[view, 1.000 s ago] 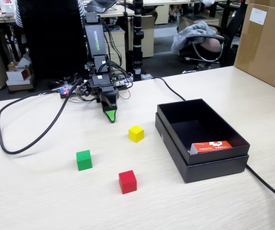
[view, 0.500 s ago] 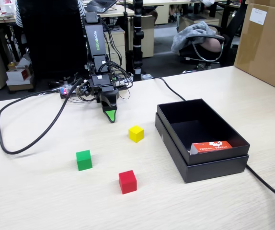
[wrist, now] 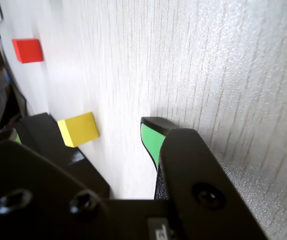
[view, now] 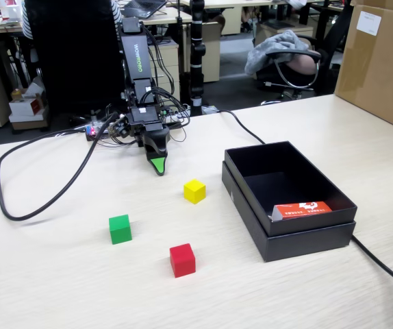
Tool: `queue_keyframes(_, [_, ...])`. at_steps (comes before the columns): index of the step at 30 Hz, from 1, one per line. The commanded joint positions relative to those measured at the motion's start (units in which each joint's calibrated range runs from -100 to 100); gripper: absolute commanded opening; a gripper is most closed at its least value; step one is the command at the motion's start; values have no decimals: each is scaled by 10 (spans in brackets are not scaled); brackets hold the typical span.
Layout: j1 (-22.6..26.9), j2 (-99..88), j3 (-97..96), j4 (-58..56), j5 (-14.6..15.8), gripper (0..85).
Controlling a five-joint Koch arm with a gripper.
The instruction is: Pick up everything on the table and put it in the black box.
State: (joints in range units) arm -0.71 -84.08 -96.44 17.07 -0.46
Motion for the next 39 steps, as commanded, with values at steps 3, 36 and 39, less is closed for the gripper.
queue_keyframes(3, [0,0,1,-4,-1,487])
queue_keyframes(36, [5,31,35,-9,-2,484])
queue_keyframes(39, [4,37,81,-69,-2,485])
